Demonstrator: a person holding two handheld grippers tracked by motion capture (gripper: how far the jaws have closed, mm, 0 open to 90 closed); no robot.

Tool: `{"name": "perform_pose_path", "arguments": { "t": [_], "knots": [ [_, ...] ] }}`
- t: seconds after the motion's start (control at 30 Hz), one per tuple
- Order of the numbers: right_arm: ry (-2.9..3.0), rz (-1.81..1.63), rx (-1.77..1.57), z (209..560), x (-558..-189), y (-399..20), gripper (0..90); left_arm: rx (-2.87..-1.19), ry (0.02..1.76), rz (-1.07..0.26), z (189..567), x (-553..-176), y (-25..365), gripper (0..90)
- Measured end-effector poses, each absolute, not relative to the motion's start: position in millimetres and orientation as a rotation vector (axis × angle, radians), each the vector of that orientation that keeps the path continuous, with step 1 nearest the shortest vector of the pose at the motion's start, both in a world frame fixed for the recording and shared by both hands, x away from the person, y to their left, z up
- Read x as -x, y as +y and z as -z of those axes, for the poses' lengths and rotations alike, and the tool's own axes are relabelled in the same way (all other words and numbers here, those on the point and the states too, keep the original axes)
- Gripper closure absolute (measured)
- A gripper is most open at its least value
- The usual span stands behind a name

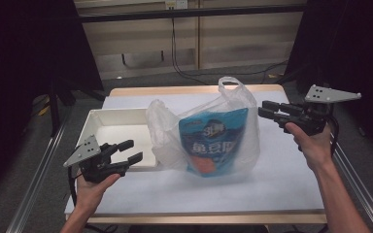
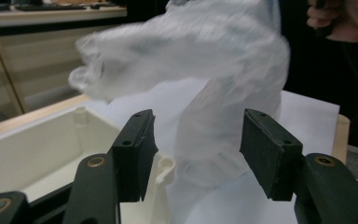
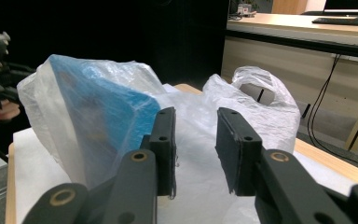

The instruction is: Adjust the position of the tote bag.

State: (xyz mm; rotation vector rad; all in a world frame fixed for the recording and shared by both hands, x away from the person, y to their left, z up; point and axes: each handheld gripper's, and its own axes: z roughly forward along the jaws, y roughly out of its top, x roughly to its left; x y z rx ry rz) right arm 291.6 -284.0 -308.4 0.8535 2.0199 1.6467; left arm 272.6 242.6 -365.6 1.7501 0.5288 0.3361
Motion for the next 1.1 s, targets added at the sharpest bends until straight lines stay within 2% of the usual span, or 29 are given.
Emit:
{"name": "perform_pose_path", "arguments": {
  "t": [0.23,0.5,0.6,0.7,0.73,0.77,0.8,0.87,0.9,1.1],
  "knots": [
    [2.018,-1.641,-0.848,307.6,-288.2,-283.5,66.9,-1.696,0.48,-0.311,335.3,-281.2,225.8,42.7],
    [2.029,-1.646,-0.845,309.4,-287.1,-282.5,64.0,-1.695,0.45,-0.255,330.3,-288.6,205.6,35.4],
    [2.041,-1.645,-0.839,311.4,-285.9,-281.2,59.3,-1.723,0.435,-0.249,331.7,-292.4,197.1,33.7],
    [2.054,-1.635,-0.833,312.8,-284.3,-277.8,52.1,-1.736,0.435,-0.249,333.0,-294.1,191.2,43.5],
    [2.065,-1.614,-0.833,314.0,-285.1,-274.5,46.2,-1.742,0.426,-0.252,333.2,-294.7,190.8,54.4],
    [2.076,-1.61,-0.837,315.1,-286.4,-273.2,43.1,-1.748,0.425,-0.262,333.2,-294.7,190.5,60.2],
    [2.076,-1.61,-0.837,315.1,-286.4,-273.2,43.1,-1.75,0.419,-0.264,333.4,-295.3,190.1,60.2],
    [2.094,-1.6,-0.839,317.4,-289.7,-271.6,39.5,-1.749,0.416,-0.261,334.0,-295.6,189.6,71.8],
    [2.104,-1.6,-0.833,319.1,-292.8,-269.9,35.5,-1.754,0.405,-0.26,334.1,-296.8,190.3,81.7],
    [2.118,-1.596,-0.809,320.5,-298.8,-263.8,31.3,-1.754,0.396,-0.246,334.7,-299.4,189.8,87.8]
  ]
}}
